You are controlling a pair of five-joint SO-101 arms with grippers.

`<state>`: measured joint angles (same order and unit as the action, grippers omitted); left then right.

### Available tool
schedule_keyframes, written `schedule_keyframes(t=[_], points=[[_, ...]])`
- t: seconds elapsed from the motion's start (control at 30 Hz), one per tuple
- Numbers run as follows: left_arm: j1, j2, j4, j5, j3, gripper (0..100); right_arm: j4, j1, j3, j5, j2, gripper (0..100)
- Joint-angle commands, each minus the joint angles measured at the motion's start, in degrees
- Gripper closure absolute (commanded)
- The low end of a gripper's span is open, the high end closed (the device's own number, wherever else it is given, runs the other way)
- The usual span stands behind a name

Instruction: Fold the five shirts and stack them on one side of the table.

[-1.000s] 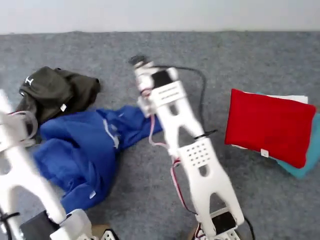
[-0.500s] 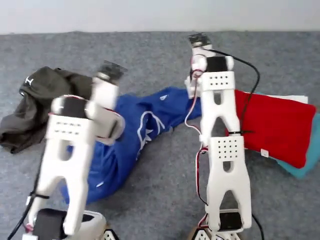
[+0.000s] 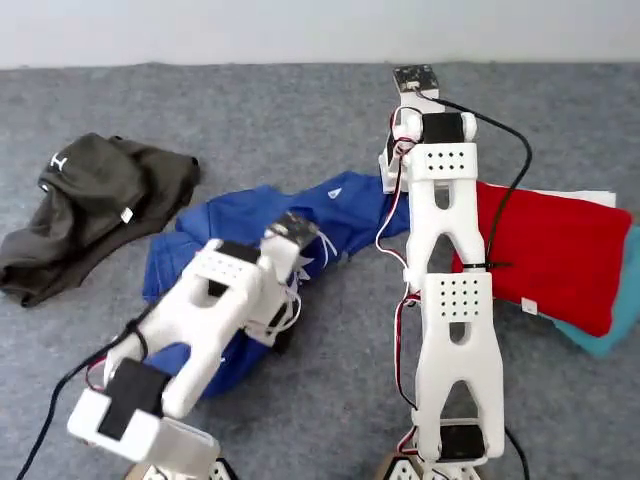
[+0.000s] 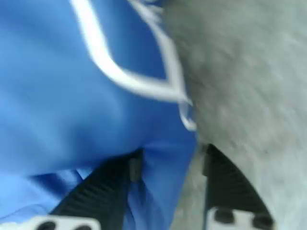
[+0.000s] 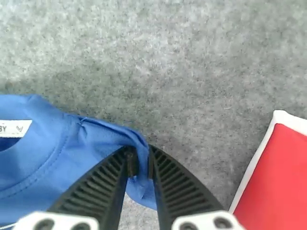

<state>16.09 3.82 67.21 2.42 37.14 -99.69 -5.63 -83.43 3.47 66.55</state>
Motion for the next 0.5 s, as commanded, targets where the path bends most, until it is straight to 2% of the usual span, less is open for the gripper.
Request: schedule_keyframes(t=[0.0,0.13,0.33,0.47], points=[[-3.6,4.2,2.8,-3.4,-8.1,99,-2.7,-0.1,-2.1,-0.1,-4.6,99.0],[-7.9,1.1,9.3,-2.7,-12.7,99,-3.3,0.1,-1.7,3.3,-5.0,99.0],[-12.3,-14.3,19.3,9.0,-17.5,99,-3.6,0.2,-1.1,6.4,-5.9,99.1],[-17.8,-25.8,23.2,5.9,-25.1,99,-3.6,-0.2,10.6,11.3,-15.3,99.1]])
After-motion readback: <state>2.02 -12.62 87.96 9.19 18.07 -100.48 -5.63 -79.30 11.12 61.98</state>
